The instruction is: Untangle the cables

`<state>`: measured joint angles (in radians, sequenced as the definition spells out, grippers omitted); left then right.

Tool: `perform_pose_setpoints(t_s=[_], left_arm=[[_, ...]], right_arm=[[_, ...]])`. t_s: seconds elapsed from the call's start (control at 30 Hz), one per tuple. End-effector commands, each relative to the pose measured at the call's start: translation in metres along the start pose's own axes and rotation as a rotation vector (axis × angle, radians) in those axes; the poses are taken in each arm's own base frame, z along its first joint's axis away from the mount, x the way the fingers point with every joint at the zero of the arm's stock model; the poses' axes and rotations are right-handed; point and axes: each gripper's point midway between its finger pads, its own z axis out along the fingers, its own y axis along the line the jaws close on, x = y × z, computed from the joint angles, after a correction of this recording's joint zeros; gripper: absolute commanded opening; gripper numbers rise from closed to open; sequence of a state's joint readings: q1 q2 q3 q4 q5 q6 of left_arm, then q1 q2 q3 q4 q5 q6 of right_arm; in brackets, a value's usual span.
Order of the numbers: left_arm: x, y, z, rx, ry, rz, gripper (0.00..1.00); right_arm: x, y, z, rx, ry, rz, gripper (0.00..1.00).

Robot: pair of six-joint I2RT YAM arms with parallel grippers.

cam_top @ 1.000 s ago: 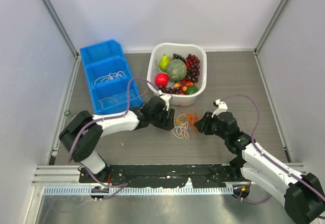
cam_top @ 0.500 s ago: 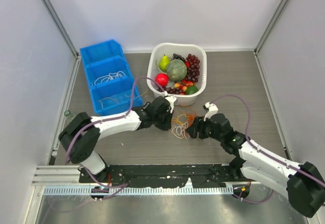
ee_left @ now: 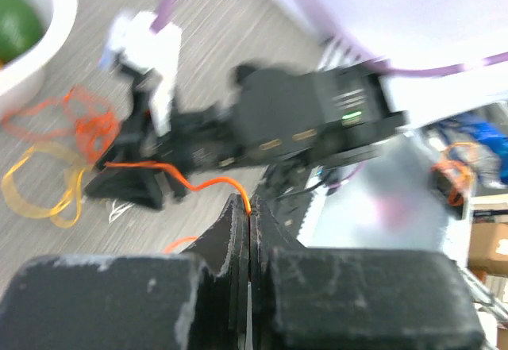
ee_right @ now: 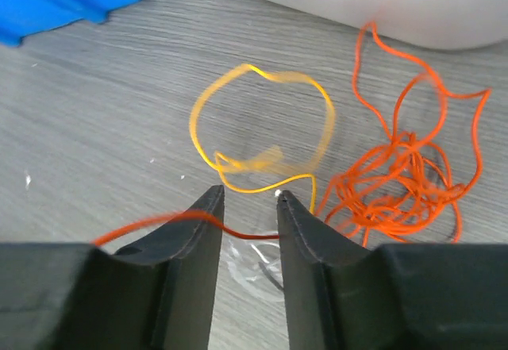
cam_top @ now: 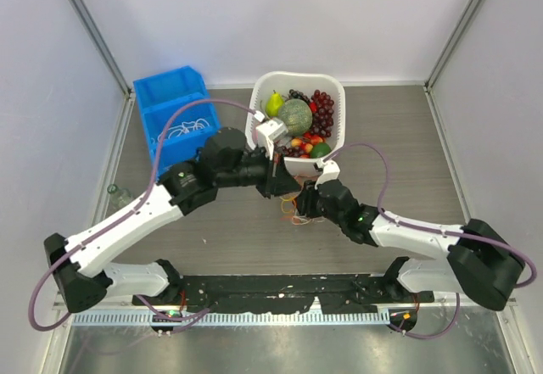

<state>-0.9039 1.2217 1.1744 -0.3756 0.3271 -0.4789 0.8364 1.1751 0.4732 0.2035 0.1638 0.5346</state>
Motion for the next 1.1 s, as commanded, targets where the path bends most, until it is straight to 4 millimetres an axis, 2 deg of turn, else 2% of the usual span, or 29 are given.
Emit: perform_pose_setpoints(t_s=[0.0,0.2,0.27,0.37,0.43,0.6,0.7,0.77,0.9,0.97,1.07], left_arm=[[-0.068,-0.090,-0.062,0.272,-0.145,0.080,0.00],[-0.151,-0.161,-0.149,0.376,-0.359,0.234,0.00],[-0.181,-0.186,-0.187,0.406,-0.474,0.286,0.00],[-0.212,-0.202,-0.220,0.389,-0.601,0.331,0.00],[-0.234,-0.206,-0.241,0.342,-0.690,0.352,0.00],[-0.275,-0.205,-0.281,0.228,-0.896,0.386,0.00],[-0.292,-0.199,-0.296,0.160,-0.991,0.389,0.00],[-0.300,-0.191,-0.298,0.102,-1.023,0.393,0.00],[-0.307,-0.162,-0.293,-0.058,-1.040,0.370,0.00],[-0.305,-0.140,-0.280,-0.153,-1.014,0.360,0.00],[-0.301,-0.102,-0.261,-0.331,-0.971,0.358,0.00]], right_arm=[[-0.018,-0.011,0.015,0.093,-0.114,0.103,0.36],[0.000,-0.045,0.012,0.202,-0.115,0.115,0.32],[0.006,-0.057,0.010,0.229,-0.117,0.131,0.28],[0.018,-0.072,0.007,0.257,-0.105,0.146,0.19],[0.021,-0.079,0.006,0.273,-0.103,0.156,0.16],[0.021,-0.082,0.004,0.272,-0.112,0.166,0.17],[0.018,-0.082,0.004,0.269,-0.115,0.166,0.16],[0.018,-0.079,0.004,0.258,-0.107,0.162,0.16],[0.014,-0.065,0.003,0.199,-0.075,0.140,0.25],[0.008,-0.045,0.000,0.113,-0.050,0.128,0.39],[-0.011,-0.020,-0.010,0.020,-0.048,0.108,0.48]])
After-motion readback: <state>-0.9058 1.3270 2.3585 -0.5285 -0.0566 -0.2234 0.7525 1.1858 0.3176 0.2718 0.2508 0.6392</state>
